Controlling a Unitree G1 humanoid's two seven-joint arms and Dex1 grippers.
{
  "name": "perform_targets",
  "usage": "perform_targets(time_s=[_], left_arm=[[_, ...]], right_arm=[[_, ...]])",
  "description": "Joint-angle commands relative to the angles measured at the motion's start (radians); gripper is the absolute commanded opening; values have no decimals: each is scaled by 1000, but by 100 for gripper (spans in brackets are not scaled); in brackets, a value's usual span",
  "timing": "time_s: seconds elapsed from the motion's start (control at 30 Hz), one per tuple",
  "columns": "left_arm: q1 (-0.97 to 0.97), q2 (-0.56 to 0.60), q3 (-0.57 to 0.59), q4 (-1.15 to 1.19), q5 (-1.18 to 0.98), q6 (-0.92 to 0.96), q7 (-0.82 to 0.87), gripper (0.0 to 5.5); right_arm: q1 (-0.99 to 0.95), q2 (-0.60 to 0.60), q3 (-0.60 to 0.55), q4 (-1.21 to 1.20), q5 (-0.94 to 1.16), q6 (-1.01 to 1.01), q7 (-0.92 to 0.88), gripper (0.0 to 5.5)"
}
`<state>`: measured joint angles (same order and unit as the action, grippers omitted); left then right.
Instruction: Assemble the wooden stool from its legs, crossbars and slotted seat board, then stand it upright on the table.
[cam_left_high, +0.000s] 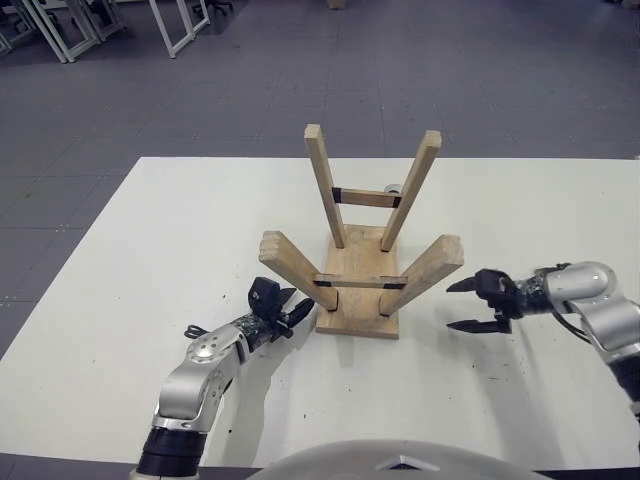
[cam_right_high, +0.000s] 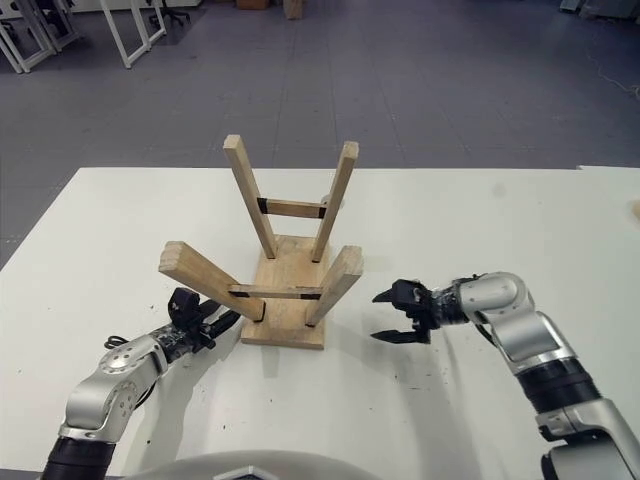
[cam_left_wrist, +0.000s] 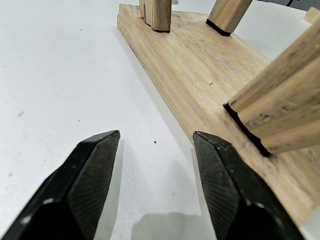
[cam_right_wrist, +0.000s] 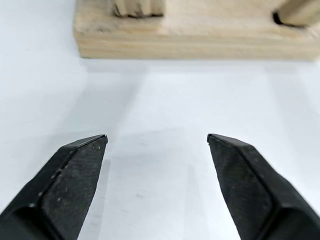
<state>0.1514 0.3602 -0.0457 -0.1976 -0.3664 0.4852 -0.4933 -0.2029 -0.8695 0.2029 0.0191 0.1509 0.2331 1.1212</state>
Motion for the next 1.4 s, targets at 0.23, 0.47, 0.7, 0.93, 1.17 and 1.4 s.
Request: perform_targets(time_s=[0.23,0.47,0.7,0.93,1.17,1.4], left_arm=[[102,-28,29,-12,48,-53,74,271],[86,-47,13,33,67,-70,84,271],[75,-37,12,58,76,-76,64,271],[37,-32,8,79,77,-68,54,271],[49,-53,0,97,86,-83,68,271],[106,-66,4,108,88,-111,79,271]], right_arm=[[-184,510,-619,-751,797,804,-1038,313],[-179,522,-395,-851,1179,819,-1274,270],[-510,548,-518,-748,1235,484,-1439,270],[222,323,-84,-803,1025,694,-1271,270],[-158,493,-156,-770,1074,495,-1366,270],[-213,238,-321,-623,1004,530,-1234,270]])
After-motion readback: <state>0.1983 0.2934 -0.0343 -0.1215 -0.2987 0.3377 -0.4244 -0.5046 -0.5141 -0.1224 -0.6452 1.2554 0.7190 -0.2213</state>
